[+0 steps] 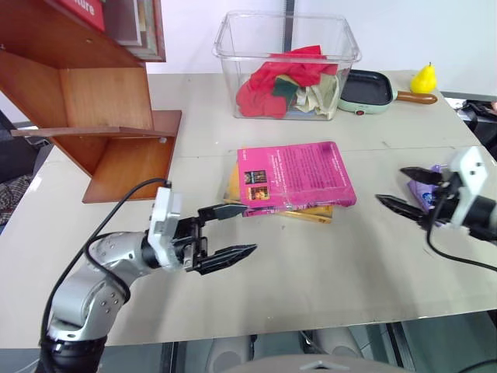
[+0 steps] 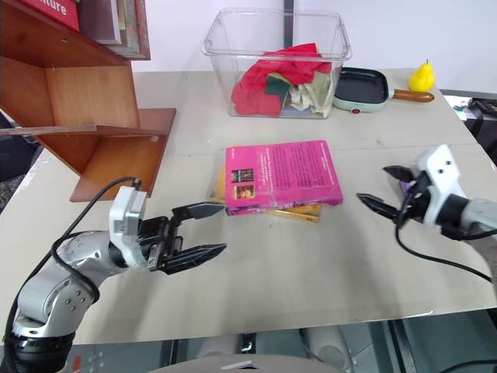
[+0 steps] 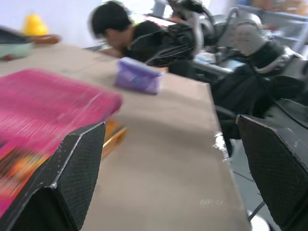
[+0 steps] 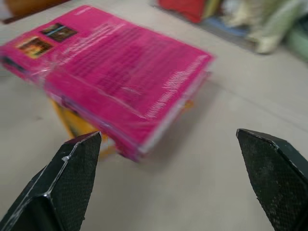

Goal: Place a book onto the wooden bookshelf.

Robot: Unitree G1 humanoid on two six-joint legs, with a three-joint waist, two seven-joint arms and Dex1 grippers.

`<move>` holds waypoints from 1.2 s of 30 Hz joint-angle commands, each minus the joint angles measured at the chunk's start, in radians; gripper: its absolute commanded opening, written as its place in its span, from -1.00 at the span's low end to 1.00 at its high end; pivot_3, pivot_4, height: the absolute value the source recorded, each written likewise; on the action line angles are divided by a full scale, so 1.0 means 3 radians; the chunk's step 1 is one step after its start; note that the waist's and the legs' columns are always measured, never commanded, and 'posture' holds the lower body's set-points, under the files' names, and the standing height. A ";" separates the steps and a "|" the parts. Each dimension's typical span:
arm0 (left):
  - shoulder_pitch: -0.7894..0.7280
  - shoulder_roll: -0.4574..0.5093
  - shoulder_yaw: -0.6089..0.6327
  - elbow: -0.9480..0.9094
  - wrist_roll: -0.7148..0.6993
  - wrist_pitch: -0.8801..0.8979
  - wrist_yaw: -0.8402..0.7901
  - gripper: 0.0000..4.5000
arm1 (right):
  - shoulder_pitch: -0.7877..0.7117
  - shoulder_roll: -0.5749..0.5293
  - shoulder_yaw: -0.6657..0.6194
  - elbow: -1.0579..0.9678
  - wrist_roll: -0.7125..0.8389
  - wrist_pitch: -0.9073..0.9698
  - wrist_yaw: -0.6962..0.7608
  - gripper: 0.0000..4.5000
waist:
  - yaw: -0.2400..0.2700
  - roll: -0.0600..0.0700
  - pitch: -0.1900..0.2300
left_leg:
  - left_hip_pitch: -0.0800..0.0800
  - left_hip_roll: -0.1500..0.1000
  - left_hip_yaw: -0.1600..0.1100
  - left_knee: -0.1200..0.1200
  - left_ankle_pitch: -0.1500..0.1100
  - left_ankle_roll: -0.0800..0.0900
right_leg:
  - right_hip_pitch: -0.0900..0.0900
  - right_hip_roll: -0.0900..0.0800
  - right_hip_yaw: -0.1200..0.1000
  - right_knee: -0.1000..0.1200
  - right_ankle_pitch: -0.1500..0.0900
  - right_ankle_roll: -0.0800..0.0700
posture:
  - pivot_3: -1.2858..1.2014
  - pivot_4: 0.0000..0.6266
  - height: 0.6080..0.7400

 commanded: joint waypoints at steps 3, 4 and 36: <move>0.0278 0.0030 0.0234 -0.0632 -0.0130 0.0089 0.0402 1.00 | -0.0404 0.0108 0.0403 0.0604 -0.0694 -0.0413 -0.0388 0.41 | 0.0013 -0.0001 0.0001 | -0.0006 -0.0006 0.0004 0.0000 0.0000 0.0000 | -0.0004 -0.0009 0.0005 -0.0003 0.0002 -0.0003 | 0.03 -0.52 1.00; 0.0336 0.0030 0.0276 -0.0683 -0.0142 0.0093 0.0442 1.00 | -0.0489 0.0136 0.0459 0.0711 -0.0785 -0.0481 -0.0434 0.21 | 0.0012 -0.0001 0.0001 | -0.0007 -0.0007 0.0004 -0.0001 0.0000 0.0000 | -0.0005 -0.0009 0.0006 -0.0004 0.0005 -0.0007 | 0.03 -0.52 1.00; 0.1164 0.0168 0.1001 -0.0971 -0.0432 0.0121 0.0541 1.00 | -0.1465 0.1048 0.1691 0.0941 -0.1825 -0.0264 -0.0467 -0.99 | -0.0025 0.0001 0.0003 | -0.0005 -0.0001 0.0002 -0.0006 -0.0001 -0.0001 | -0.0008 -0.0002 -0.0002 0.0001 0.0005 -0.0011 | 0.03 -0.52 1.00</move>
